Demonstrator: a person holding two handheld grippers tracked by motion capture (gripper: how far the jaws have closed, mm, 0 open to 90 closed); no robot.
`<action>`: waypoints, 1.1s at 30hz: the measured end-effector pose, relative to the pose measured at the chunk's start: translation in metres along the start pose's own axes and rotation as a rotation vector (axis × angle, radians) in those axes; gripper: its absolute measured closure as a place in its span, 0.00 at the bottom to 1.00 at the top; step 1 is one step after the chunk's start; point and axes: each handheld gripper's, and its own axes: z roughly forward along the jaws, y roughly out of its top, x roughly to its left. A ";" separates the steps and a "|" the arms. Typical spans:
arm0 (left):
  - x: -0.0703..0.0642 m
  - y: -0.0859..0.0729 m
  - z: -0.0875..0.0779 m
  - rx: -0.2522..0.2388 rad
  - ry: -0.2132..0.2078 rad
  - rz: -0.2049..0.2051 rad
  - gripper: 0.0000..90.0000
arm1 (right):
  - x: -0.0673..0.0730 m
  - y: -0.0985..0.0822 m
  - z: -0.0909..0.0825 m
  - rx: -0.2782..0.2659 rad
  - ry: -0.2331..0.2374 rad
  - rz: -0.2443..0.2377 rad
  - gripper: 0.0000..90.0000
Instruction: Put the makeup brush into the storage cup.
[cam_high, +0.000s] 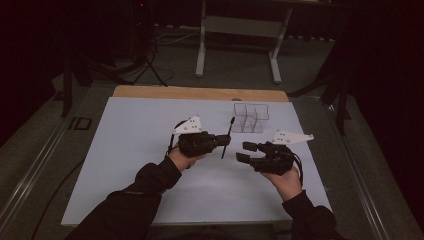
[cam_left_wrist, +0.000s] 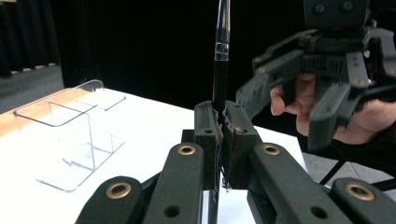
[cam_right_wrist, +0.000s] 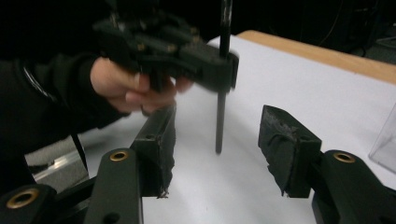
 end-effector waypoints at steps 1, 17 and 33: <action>0.000 0.000 0.000 0.002 -0.003 0.002 0.96 | 0.000 0.002 -0.001 -0.008 -0.005 -0.001 0.52; -0.008 -0.003 0.007 0.021 -0.047 0.015 0.96 | 0.002 0.031 0.011 -0.061 -0.018 -0.004 0.70; -0.008 -0.004 0.012 0.058 -0.055 -0.004 0.96 | 0.002 0.036 0.019 -0.041 -0.036 -0.018 0.95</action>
